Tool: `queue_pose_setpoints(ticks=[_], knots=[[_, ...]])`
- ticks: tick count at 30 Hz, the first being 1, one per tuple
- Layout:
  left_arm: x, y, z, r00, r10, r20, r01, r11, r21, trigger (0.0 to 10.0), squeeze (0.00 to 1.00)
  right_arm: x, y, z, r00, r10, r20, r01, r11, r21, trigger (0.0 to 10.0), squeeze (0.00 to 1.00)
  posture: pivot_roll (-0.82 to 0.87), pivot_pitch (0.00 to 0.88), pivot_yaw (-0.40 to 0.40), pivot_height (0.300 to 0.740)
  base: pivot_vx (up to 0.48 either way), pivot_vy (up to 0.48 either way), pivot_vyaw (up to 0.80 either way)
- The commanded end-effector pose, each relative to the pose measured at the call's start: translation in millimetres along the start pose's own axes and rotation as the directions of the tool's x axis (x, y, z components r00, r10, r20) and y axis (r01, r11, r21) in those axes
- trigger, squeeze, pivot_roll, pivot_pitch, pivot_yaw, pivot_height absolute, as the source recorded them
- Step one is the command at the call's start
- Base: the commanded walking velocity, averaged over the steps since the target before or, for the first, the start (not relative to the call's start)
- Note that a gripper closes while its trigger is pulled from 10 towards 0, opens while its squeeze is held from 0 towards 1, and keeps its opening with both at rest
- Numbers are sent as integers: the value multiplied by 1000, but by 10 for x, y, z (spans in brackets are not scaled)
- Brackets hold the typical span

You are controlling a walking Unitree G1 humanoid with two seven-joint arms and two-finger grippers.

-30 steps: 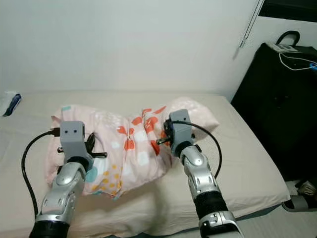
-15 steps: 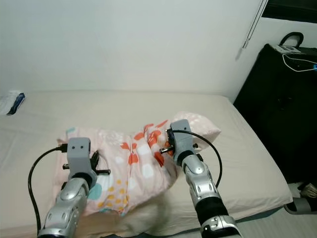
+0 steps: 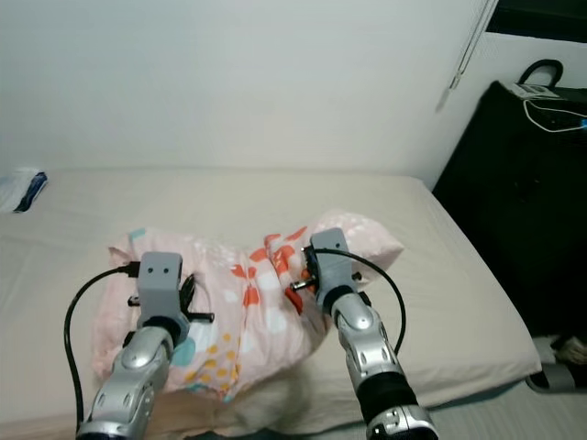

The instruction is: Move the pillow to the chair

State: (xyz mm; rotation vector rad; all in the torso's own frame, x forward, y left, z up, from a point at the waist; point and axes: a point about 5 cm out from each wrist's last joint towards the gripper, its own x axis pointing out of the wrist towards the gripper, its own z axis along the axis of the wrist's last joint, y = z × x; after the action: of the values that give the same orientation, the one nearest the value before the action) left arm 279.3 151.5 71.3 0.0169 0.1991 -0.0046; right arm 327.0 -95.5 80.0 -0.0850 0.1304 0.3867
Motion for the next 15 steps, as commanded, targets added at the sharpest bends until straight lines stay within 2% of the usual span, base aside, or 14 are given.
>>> queue_pose_setpoints(ticks=[1,15], knots=[[30,-170,165,995,-65,79,65,998,7,10000,0,37,80,86,998,47,43,-46,999,-19,10000,0,47,0,-135,740,0,0,-800],[39,-171,175,995,-50,85,51,999,-8,10000,0,46,88,103,998,54,44,-53,998,-26,10000,0,45,0,-141,740,0,0,-800]])
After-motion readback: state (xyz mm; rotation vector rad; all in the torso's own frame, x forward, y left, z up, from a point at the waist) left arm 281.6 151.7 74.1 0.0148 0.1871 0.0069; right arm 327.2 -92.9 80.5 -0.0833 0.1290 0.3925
